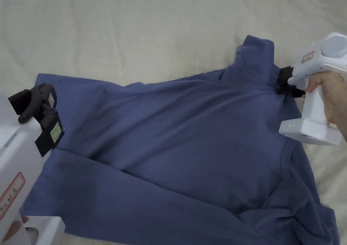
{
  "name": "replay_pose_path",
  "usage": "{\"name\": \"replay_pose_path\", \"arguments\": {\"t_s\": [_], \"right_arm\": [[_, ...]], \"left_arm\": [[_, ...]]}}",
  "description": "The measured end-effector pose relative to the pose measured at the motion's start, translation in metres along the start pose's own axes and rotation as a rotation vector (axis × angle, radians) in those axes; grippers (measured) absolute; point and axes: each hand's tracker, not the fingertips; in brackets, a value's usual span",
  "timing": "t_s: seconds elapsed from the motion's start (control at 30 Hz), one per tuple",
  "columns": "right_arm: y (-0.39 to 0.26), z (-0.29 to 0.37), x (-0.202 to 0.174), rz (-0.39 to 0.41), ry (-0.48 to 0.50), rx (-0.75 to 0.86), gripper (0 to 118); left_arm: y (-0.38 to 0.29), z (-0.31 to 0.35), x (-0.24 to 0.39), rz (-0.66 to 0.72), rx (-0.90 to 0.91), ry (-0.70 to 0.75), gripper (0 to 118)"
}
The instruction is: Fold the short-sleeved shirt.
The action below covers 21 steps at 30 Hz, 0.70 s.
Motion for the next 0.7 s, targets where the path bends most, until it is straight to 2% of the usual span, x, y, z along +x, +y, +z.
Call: {"name": "replay_pose_path", "arguments": {"t_s": [0.1, 0.17, 0.2, 0.23, 0.27, 0.3, 0.33, 0.6, 0.7], "right_arm": [[0.0, 0.004, -0.002, -0.007, 0.021, -0.004, 3], [-0.001, 0.009, -0.005, -0.002, 0.011, 0.018, 3], [-0.001, 0.013, -0.005, 0.005, 0.012, 0.027, 3], [-0.001, 0.016, -0.005, 0.011, 0.014, 0.032, 3], [-0.001, 0.02, -0.005, 0.015, 0.015, 0.038, 3], [-0.002, 0.025, -0.006, 0.017, 0.021, 0.052, 3], [-0.003, 0.03, -0.006, 0.017, 0.028, 0.063, 3], [-0.011, 0.063, -0.008, 0.035, 0.051, 0.114, 3], [-0.015, 0.073, -0.01, 0.049, 0.058, 0.133, 3]], "left_arm": [[0.003, -0.002, -0.001, 0.003, -0.019, -0.006, 0], [0.006, -0.002, -0.004, 0.011, -0.028, -0.012, 19], [0.01, -0.004, -0.007, 0.015, -0.053, -0.025, 36], [0.014, -0.008, -0.009, 0.019, -0.092, -0.036, 68], [0.018, -0.013, -0.011, 0.014, -0.127, -0.03, 88], [0.022, -0.018, -0.014, 0.004, -0.14, -0.025, 104], [0.025, -0.022, -0.016, -0.002, -0.142, -0.027, 114], [0.065, -0.074, -0.044, 0.055, -0.254, -0.084, 116], [0.076, -0.112, -0.052, 0.014, -0.311, -0.023, 116]]}}
